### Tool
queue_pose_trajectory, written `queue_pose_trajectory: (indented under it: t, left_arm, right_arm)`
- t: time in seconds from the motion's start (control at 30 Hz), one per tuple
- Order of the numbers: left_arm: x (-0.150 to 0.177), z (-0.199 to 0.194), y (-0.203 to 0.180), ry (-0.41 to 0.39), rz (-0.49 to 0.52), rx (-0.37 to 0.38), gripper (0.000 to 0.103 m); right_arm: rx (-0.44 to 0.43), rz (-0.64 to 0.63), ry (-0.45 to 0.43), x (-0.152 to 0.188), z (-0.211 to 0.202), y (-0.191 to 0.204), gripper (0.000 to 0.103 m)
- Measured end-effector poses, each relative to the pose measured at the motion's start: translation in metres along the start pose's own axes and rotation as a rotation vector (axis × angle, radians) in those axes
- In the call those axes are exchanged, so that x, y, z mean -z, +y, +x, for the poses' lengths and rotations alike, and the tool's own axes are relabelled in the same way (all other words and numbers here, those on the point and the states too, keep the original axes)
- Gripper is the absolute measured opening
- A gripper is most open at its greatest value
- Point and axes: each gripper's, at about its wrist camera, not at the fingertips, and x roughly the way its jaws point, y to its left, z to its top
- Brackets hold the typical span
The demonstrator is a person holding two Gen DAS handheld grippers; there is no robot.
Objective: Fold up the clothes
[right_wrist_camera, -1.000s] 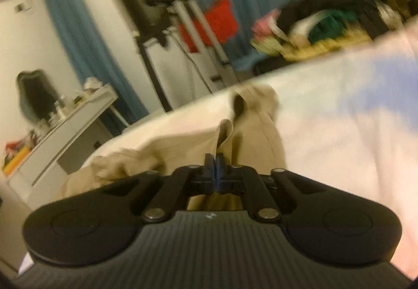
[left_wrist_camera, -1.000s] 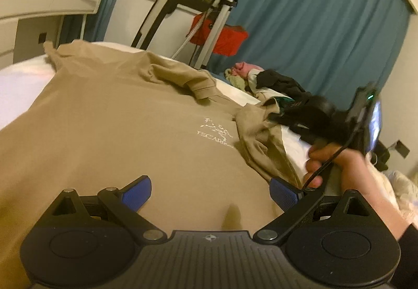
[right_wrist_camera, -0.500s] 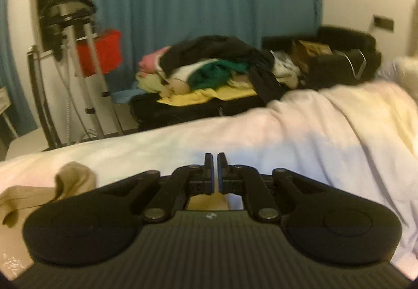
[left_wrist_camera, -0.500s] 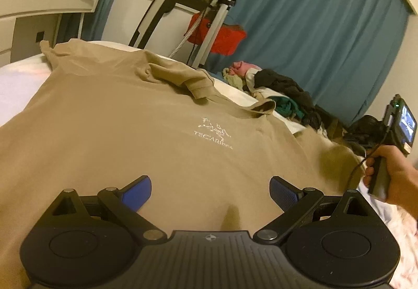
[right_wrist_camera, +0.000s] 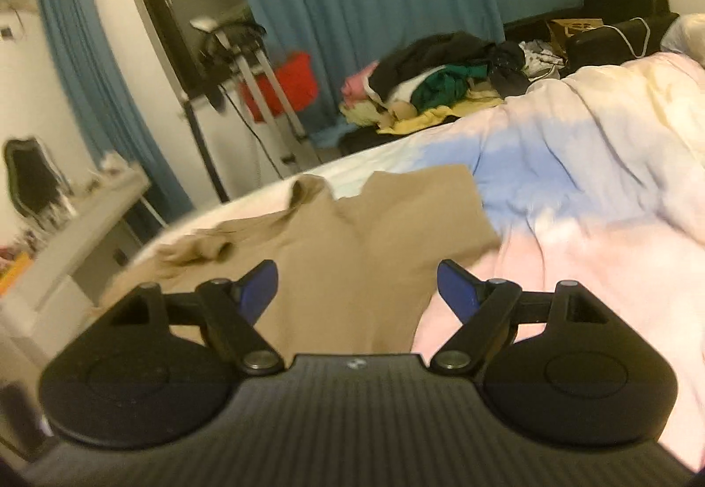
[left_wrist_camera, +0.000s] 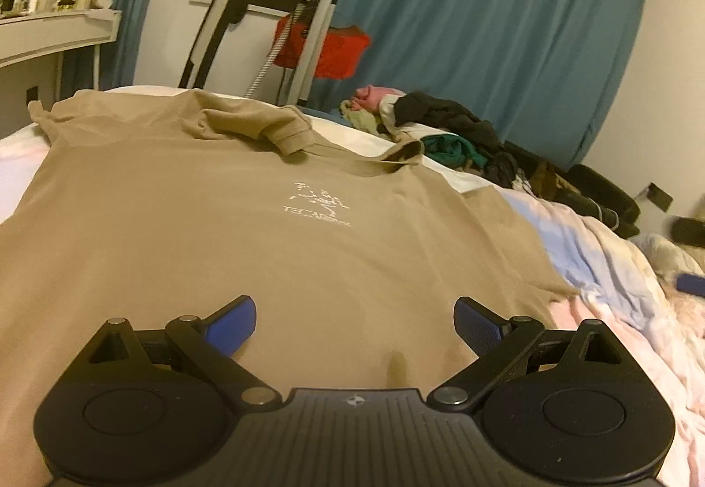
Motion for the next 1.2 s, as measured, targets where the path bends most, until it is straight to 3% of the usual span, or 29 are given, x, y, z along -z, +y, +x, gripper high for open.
queue_pose_trajectory:
  t: [0.2,0.4,0.67,0.83,0.93,1.07,1.13,1.2]
  left_arm:
    - [0.007,-0.041,-0.016,0.040,0.046,0.083,0.094]
    - [0.024,-0.079,-0.062,0.098,0.216,0.172,0.090]
    - [0.088,-0.088,-0.125,0.379,0.269,0.390,0.067]
    - [0.122,-0.085,-0.147,0.471,0.309,0.470,0.061]
    - [0.141,-0.079,-0.152,0.513,0.340,0.466,0.061]
    - [0.159,-0.084,-0.165,0.465,0.477,0.426,0.060]
    - [0.164,-0.085,-0.169,0.440,0.520,0.404,0.053]
    - [0.167,-0.085,-0.170,0.422,0.544,0.375,0.031]
  right_arm:
    - [0.037,-0.040,-0.058,0.016,-0.066,0.005,0.081]
    - [0.018,0.043,-0.074,0.006,-0.073,-0.023,0.081]
    - [0.030,0.095,-0.027,-0.001,-0.079,-0.055,0.081]
    - [0.021,0.130,-0.029,-0.002,-0.085,-0.067,0.081]
    - [0.024,0.143,-0.037,-0.003,-0.086,-0.069,0.081]
    - [0.016,0.137,-0.040,-0.003,-0.085,-0.068,0.081]
    - [0.014,0.133,-0.040,-0.003,-0.086,-0.067,0.081]
    - [0.013,0.141,-0.041,-0.003,-0.086,-0.067,0.081]
